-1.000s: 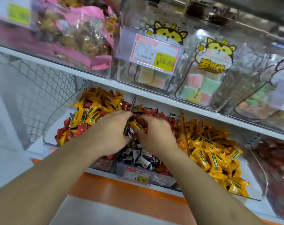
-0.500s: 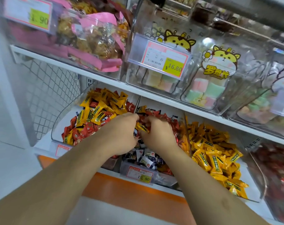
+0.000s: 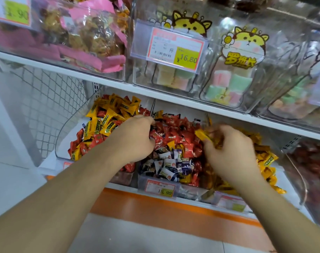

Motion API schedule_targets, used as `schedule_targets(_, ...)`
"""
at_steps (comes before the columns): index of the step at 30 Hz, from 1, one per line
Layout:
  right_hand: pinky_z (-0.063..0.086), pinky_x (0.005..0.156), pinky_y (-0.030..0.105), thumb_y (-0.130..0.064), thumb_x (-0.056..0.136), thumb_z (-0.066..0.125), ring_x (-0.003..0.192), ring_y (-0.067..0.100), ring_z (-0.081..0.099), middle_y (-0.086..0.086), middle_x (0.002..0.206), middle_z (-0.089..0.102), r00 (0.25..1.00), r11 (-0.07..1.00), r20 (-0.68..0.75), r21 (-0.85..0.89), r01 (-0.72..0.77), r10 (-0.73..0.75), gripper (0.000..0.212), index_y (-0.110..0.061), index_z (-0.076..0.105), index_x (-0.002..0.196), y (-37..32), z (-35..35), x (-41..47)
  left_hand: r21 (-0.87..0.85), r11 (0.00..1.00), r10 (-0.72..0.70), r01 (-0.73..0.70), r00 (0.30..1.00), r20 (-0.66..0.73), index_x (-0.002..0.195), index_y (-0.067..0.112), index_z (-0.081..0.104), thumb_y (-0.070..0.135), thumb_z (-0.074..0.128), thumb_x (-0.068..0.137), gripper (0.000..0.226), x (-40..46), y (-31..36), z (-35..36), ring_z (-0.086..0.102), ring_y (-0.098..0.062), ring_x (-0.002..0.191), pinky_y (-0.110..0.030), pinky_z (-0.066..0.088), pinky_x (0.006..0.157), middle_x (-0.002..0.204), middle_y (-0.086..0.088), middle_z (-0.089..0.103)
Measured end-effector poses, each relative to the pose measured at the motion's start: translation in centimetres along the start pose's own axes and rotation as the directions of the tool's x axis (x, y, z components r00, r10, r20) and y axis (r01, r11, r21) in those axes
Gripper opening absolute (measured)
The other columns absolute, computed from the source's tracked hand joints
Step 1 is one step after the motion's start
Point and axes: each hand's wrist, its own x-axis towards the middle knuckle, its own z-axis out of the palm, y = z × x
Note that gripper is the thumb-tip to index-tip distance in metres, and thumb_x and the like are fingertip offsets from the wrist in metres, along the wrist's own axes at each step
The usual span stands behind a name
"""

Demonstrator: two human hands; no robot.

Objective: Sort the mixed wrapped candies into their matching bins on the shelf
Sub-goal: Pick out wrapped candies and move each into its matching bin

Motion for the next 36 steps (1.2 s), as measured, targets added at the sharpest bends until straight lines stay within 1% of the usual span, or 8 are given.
schedule_targets(5, 0.051, 0.091, 0.045, -0.026, 0.087, 0.072, 0.109, 0.041, 0.060, 0.019, 0.110, 0.071, 0.978, 0.960, 0.007, -0.189, -0.204, 0.209, 0.042, -0.008, 0.067, 0.124, 4.3, -1.8, -0.6, 0.041, 0.999, 0.006, -0.010, 0.995, 0.099, 0.162, 0.024, 0.029, 0.039, 0.061, 0.101, 0.070, -0.7, -1.0, -0.2, 0.034, -0.018, 0.150, -0.031, 0.033, 0.118, 0.168, 0.005, 0.027)
schedule_targets(10, 0.046, 0.105, 0.039, -0.029, 0.095, 0.068, 0.124, 0.031, 0.056, 0.011, 0.128, 0.066, 0.996, 0.996, 0.089, -0.084, 0.002, 0.005, 0.051, -0.013, 0.057, 0.142, 1.0, -0.3, -0.3, 0.145, 0.989, -0.009, -0.025, 0.974, 0.225, 0.165, 0.031, 0.003, 0.056, 0.051, 0.102, 0.084, -1.4, -2.3, -0.5, 0.006, -0.010, 0.158, -0.040, 0.012, 0.129, 0.172, 0.014, 0.000)
schedule_targets(12, 0.052, 0.092, 0.032, -0.032, 0.097, 0.065, 0.104, 0.018, 0.065, 0.003, 0.117, 0.068, 0.987, 0.998, 0.153, -0.017, 0.056, -0.053, 0.051, -0.019, 0.053, 0.145, -1.5, 0.7, 0.8, 0.176, 0.983, -0.004, -0.041, 0.968, 0.249, 0.165, 0.033, -0.002, 0.059, 0.048, 0.102, 0.085, -1.3, -2.7, -0.6, 0.000, -0.010, 0.158, -0.043, 0.007, 0.129, 0.172, 0.014, -0.003)
schedule_targets(14, 0.057, 0.075, 0.025, -0.032, 0.100, 0.064, 0.082, 0.008, 0.066, -0.003, 0.108, 0.068, 0.972, 0.994, 0.213, 0.063, 0.084, -0.096, 0.046, -0.025, 0.052, 0.143, -3.9, 2.1, 2.5, 0.184, 0.982, -0.005, -0.048, 0.961, 0.277, 0.164, 0.036, -0.006, 0.061, 0.045, 0.102, 0.085, -1.0, -2.9, -0.7, -0.004, -0.010, 0.158, -0.043, 0.003, 0.128, 0.171, 0.016, -0.006)
schedule_targets(19, 0.052, 0.095, 0.030, -0.020, 0.097, 0.064, 0.115, 0.023, 0.063, 0.001, 0.134, 0.065, 0.940, 0.981, 0.299, 0.150, 0.125, -0.166, 0.041, -0.027, 0.058, 0.137, -7.1, 7.5, 8.2, 0.183, 0.981, -0.001, -0.064, 0.943, 0.333, 0.162, 0.041, -0.011, 0.068, 0.043, 0.099, 0.087, -0.3, -3.8, -0.7, -0.012, -0.009, 0.157, -0.044, -0.002, 0.128, 0.169, 0.020, -0.013)
schedule_targets(23, 0.053, 0.073, 0.027, -0.012, 0.095, 0.061, 0.099, 0.015, 0.062, -0.005, 0.122, 0.066, 0.907, 0.990, 0.401, 0.109, 0.089, -0.126, 0.038, -0.036, 0.063, 0.124, -7.2, 11.4, 11.3, 0.167, 0.984, -0.001, -0.065, 0.931, 0.366, 0.161, 0.042, -0.013, 0.070, 0.041, 0.098, 0.087, -0.1, -4.2, -0.7, -0.016, -0.010, 0.157, -0.045, -0.005, 0.126, 0.168, 0.022, -0.017)
schedule_targets(25, 0.050, 0.066, 0.024, -0.013, 0.094, 0.060, 0.095, 0.015, 0.065, -0.006, 0.111, 0.068, 0.912, 0.991, 0.390, 0.082, 0.101, -0.125, 0.030, -0.037, 0.067, 0.112, -7.0, 12.4, 12.0, 0.164, 0.984, 0.002, -0.066, 0.931, 0.366, 0.162, 0.040, -0.013, 0.069, 0.041, 0.099, 0.088, -0.1, -4.1, -0.7, -0.015, -0.013, 0.157, -0.045, -0.005, 0.126, 0.169, 0.020, -0.017)
schedule_targets(36, 0.059, 0.081, 0.036, -0.010, 0.089, 0.060, 0.093, 0.023, 0.066, -0.002, 0.102, 0.070, 0.955, 0.994, 0.280, -0.009, 0.110, -0.103, 0.027, -0.033, 0.071, 0.099, -6.1, 12.2, 11.8, 0.139, 0.990, -0.015, -0.035, 0.940, 0.341, 0.163, 0.036, -0.010, 0.063, 0.044, 0.102, 0.086, -0.6, -3.2, -0.6, -0.011, -0.016, 0.158, -0.046, -0.004, 0.126, 0.171, 0.016, -0.012)
